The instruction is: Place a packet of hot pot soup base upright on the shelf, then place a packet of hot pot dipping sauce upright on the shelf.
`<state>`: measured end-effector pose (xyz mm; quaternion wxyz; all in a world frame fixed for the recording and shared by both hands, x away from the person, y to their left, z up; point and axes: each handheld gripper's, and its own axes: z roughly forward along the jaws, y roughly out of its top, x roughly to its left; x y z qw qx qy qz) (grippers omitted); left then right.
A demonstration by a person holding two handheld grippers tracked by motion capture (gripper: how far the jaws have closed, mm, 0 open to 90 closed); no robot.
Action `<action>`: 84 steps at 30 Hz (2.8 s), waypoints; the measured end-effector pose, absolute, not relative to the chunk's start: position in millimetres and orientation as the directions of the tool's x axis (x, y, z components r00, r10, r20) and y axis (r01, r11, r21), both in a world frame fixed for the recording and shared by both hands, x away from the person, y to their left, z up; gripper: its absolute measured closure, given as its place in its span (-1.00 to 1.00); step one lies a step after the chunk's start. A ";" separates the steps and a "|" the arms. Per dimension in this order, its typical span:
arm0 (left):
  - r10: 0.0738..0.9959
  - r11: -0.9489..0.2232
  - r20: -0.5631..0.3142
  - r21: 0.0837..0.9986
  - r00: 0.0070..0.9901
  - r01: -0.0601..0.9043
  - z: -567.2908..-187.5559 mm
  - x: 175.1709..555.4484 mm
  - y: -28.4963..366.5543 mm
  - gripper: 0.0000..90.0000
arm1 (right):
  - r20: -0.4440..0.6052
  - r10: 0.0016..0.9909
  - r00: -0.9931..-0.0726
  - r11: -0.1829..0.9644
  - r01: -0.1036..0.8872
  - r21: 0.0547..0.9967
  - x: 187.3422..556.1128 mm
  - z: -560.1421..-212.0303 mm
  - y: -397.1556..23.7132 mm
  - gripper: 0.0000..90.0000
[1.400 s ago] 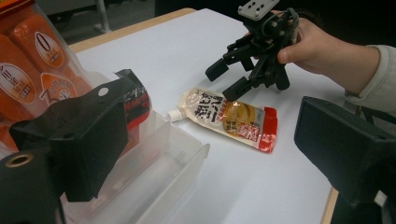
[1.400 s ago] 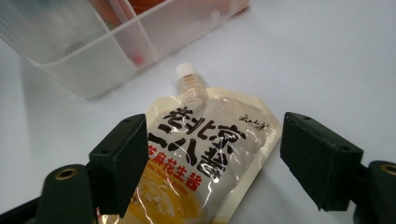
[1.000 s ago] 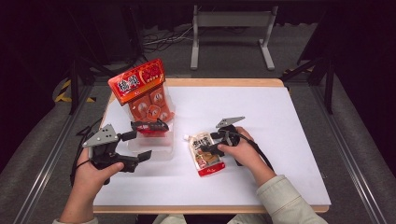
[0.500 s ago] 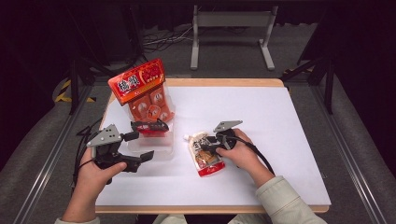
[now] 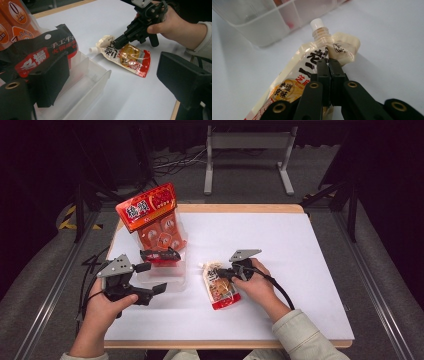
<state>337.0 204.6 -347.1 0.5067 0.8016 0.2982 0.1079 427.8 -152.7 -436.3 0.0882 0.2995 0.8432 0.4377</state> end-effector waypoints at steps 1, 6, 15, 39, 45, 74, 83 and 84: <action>0.587 -0.311 -0.129 0.876 0.800 0.369 -347.1 337.3 204.6 -0.73 | 0.115 0.580 -0.807 0.431 0.423 0.797 426.5 -433.6 -153.2 0.99; 0.581 -0.318 -0.124 0.875 0.804 0.364 -347.0 339.5 202.1 -0.72 | 0.108 0.573 -0.812 0.412 0.400 0.819 420.9 -423.1 -155.4 0.99; 0.569 -0.321 -0.128 0.875 0.813 0.363 -347.5 344.9 192.9 -0.73 | 0.084 0.580 -0.810 0.377 0.359 0.854 410.0 -405.8 -164.0 0.99; 0.529 -0.264 -0.179 0.894 0.829 0.362 -357.1 354.2 162.8 -0.86 | 0.034 0.499 -0.866 0.281 0.199 0.939 372.6 -362.8 -171.4 1.00; 0.522 -0.233 -0.197 0.903 0.830 0.361 -359.8 353.2 154.0 -0.85 | 0.034 0.466 -0.884 0.262 0.175 0.949 366.0 -357.7 -166.0 1.00; 0.399 -0.259 -0.262 0.887 0.879 0.383 -375.3 349.2 117.8 -0.09 | 0.014 0.378 -0.926 0.219 0.104 0.970 345.2 -355.2 -141.6 0.99; 0.383 -0.283 -0.205 0.902 0.901 0.326 -374.0 346.3 116.6 0.59 | -0.004 0.380 -0.925 0.221 0.087 0.971 344.6 -356.9 -140.5 0.98; 0.389 -0.288 -0.191 0.904 0.901 0.316 -373.2 346.5 117.6 0.69 | -0.003 0.379 -0.926 0.219 0.086 0.972 344.8 -357.1 -140.8 0.97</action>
